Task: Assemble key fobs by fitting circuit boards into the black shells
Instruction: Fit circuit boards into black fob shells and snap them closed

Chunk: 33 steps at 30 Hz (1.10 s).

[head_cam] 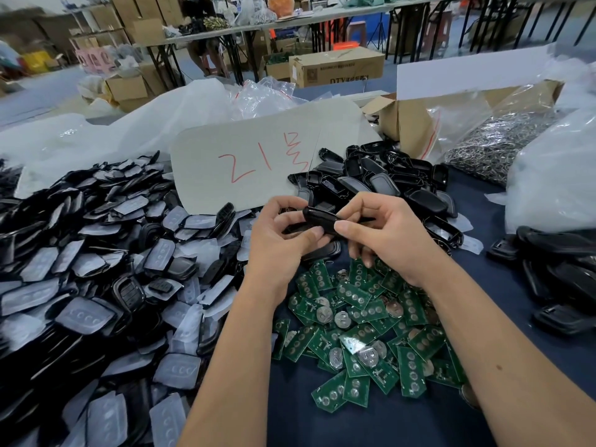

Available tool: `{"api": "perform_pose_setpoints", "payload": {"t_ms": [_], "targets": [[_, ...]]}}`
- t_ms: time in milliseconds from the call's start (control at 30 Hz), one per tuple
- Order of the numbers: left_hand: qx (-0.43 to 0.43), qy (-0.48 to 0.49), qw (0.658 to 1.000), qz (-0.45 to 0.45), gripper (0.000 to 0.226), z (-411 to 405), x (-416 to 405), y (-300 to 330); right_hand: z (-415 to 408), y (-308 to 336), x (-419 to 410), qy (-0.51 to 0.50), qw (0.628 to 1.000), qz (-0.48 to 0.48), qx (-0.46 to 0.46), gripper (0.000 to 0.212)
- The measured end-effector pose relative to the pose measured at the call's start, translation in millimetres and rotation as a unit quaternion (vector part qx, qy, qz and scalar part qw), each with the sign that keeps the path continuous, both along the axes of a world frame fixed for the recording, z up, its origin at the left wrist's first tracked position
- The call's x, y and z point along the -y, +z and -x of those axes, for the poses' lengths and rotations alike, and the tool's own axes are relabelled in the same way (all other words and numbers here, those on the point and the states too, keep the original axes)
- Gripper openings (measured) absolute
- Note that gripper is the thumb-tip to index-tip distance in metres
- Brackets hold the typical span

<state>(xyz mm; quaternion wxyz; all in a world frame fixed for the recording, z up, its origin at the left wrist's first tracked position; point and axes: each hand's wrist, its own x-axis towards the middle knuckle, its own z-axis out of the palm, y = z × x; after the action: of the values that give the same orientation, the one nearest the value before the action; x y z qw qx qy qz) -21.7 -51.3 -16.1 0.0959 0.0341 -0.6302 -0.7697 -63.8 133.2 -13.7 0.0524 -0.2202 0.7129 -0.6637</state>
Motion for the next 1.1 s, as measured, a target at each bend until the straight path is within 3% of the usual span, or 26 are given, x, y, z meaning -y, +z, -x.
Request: {"api": "perform_pose_setpoints", "payload": {"t_ms": [200,433,633,833,1000,1100], "targets": [[-0.013,0.034,0.994,0.100,0.043,2,4,-5,2,-4,1,-0.001,1.000,-0.008,-0.008,0.006],[0.011,0.059,0.991,0.124,0.036,2,1,-6,1,-2,4,-0.006,1.000,0.009,0.010,0.002],[0.025,0.059,0.981,0.181,0.026,2,-14,6,-2,5,2,-0.027,0.999,-0.017,0.013,0.016],[0.053,-0.034,0.980,0.188,0.005,5,-82,17,-7,20,-75,-0.167,0.976,-0.134,-0.030,0.016],[0.070,-0.116,0.958,0.251,0.008,9,-171,16,-15,38,-149,-0.244,0.906,-0.342,-0.045,0.020],[0.049,-0.160,0.928,0.333,0.013,1,-202,14,-26,47,-176,-0.246,0.882,-0.401,-0.029,0.021]]}}
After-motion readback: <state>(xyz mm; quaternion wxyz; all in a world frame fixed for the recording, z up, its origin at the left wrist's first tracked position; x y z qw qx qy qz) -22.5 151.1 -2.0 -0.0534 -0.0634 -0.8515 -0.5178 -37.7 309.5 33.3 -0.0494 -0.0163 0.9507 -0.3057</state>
